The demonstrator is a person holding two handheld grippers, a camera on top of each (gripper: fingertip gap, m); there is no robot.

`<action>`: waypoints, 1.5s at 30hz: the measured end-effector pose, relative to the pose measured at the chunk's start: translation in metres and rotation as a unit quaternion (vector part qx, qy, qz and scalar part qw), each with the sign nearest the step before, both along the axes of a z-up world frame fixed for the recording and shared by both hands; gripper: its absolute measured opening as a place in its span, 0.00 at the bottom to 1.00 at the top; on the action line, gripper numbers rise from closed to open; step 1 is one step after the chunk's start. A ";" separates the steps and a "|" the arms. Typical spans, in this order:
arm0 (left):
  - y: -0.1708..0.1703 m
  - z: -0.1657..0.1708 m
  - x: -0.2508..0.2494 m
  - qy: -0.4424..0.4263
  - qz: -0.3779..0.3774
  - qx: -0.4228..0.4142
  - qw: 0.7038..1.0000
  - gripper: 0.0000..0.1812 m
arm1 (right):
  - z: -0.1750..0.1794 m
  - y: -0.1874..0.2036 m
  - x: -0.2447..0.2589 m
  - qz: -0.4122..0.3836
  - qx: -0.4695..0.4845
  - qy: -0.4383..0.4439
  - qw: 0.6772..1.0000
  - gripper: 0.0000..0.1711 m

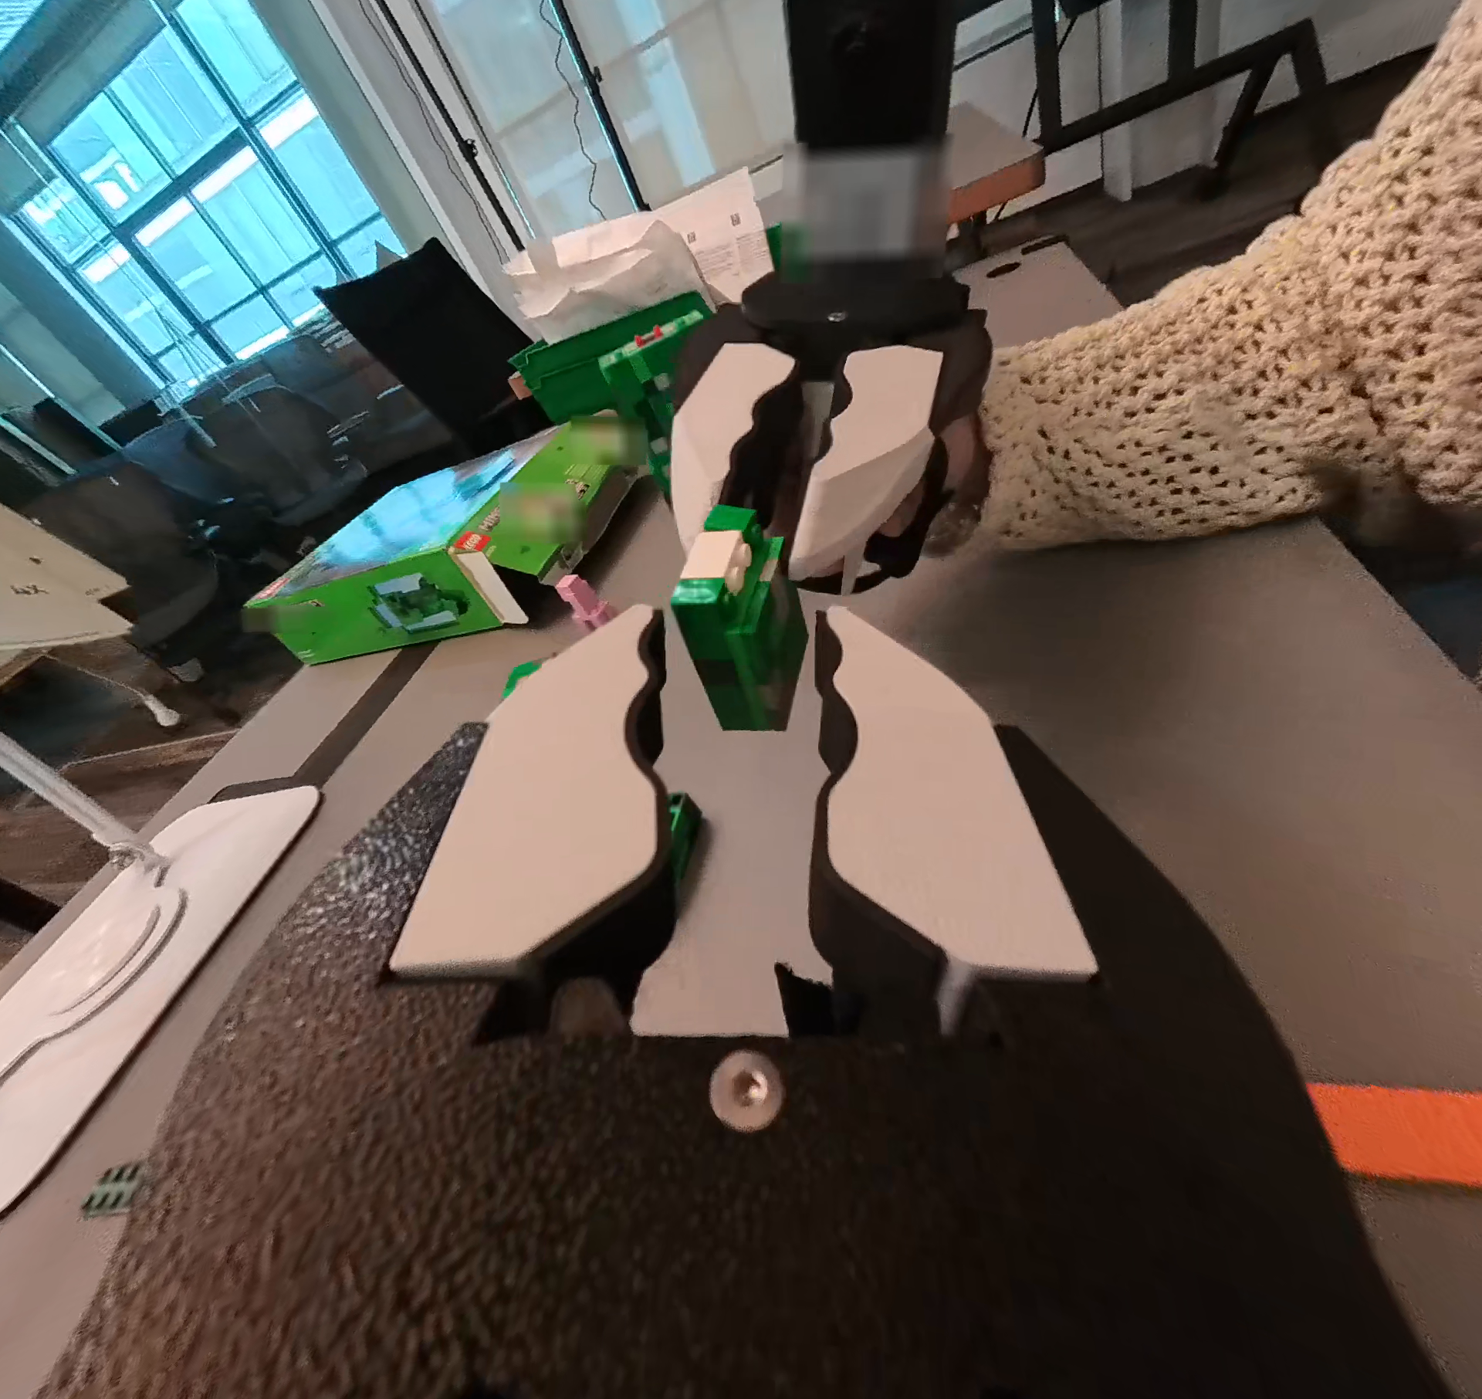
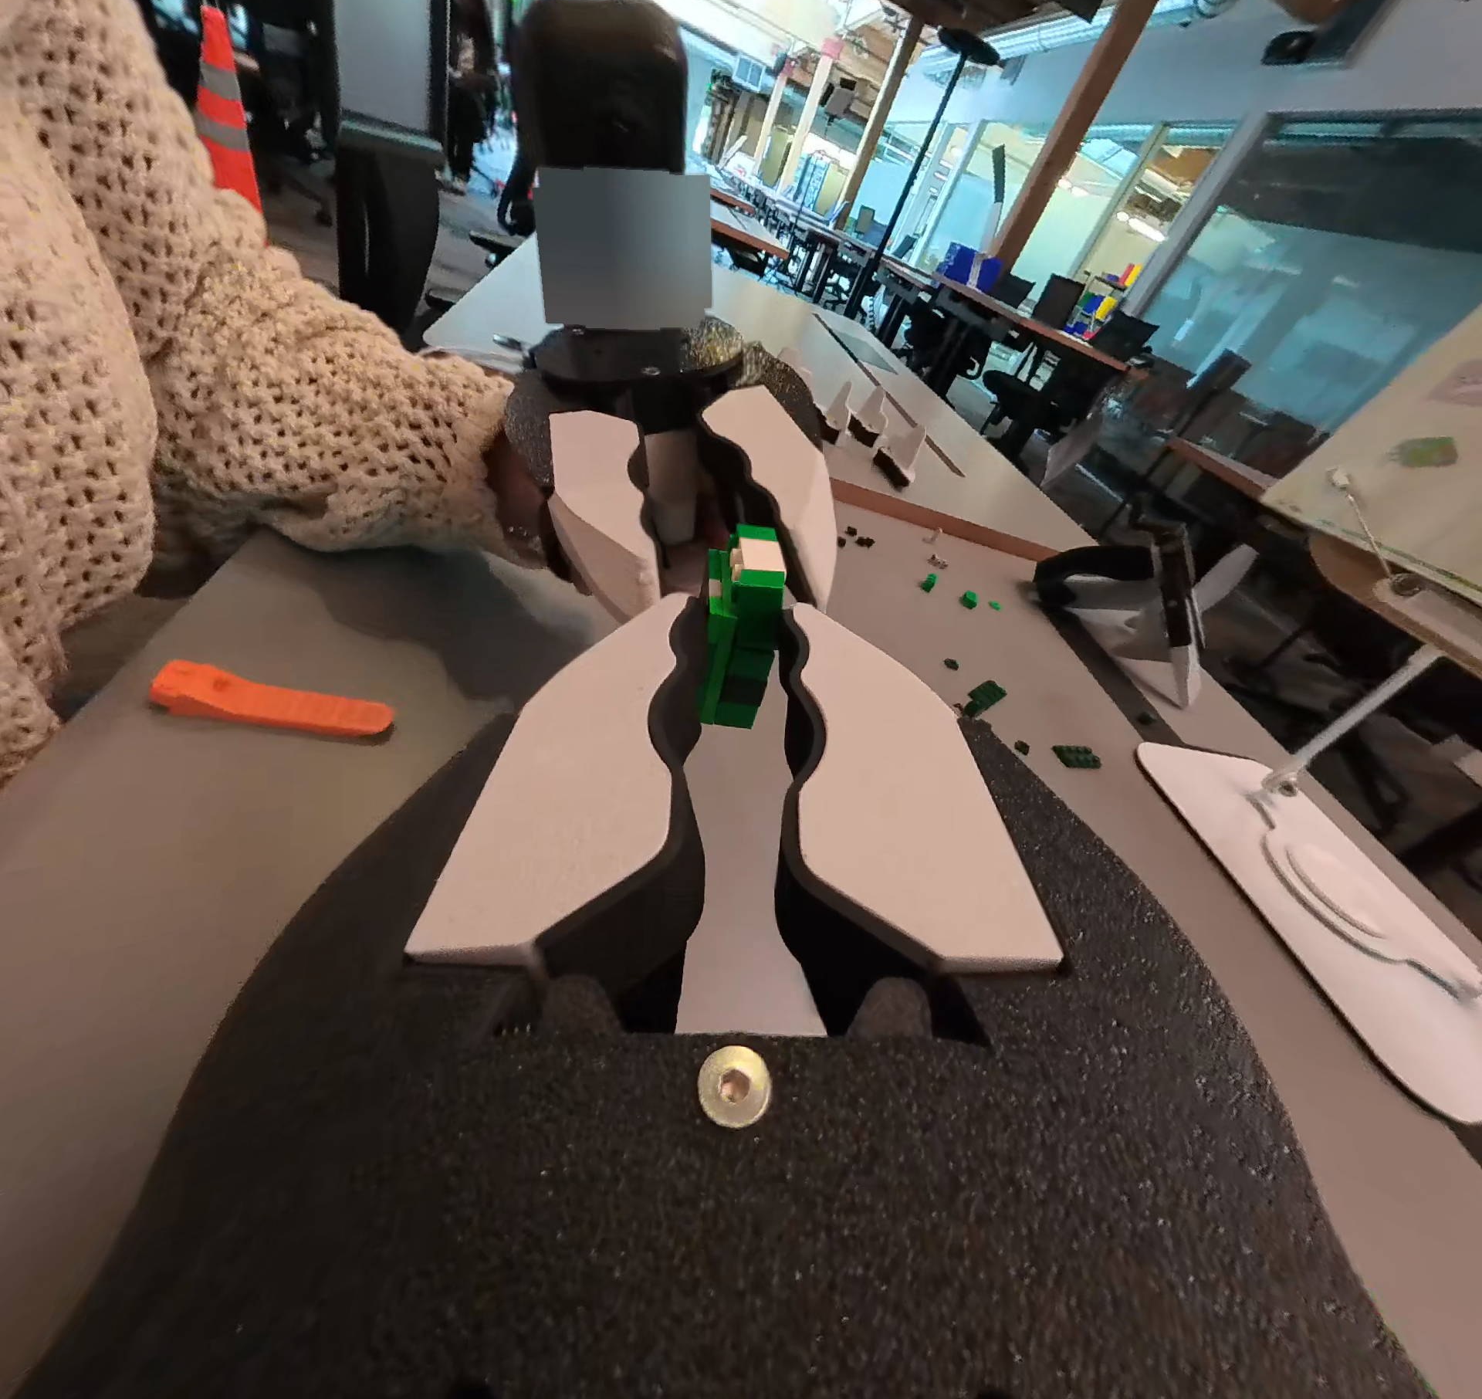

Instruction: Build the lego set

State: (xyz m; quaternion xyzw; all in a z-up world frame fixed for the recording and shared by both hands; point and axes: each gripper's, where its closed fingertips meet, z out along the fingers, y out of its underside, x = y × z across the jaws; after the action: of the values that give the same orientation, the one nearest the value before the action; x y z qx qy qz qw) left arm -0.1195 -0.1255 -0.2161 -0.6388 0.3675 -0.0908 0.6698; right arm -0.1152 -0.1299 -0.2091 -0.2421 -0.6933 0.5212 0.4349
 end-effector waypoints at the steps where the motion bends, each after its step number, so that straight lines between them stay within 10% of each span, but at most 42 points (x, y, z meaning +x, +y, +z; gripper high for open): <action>1: -0.001 -0.001 0.001 -0.002 -0.003 0.002 1.000 0.19 | -0.004 0.000 0.001 0.000 0.008 -0.003 1.000 0.10; 19: 0.003 -0.044 0.001 -0.027 -0.027 -0.093 0.995 0.14 | -0.043 0.004 0.000 0.047 -0.072 -0.086 0.993 0.10; 45: -0.015 -0.021 0.019 -0.037 -0.073 0.024 0.996 0.09 | -0.021 -0.014 0.015 0.064 0.000 -0.061 0.996 0.11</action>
State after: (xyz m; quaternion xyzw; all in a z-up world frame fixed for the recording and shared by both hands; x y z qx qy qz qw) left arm -0.1004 -0.1408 -0.2367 -0.5901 0.3903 -0.1541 0.6897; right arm -0.1006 -0.1437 -0.2304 -0.2283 -0.7326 0.5325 0.3573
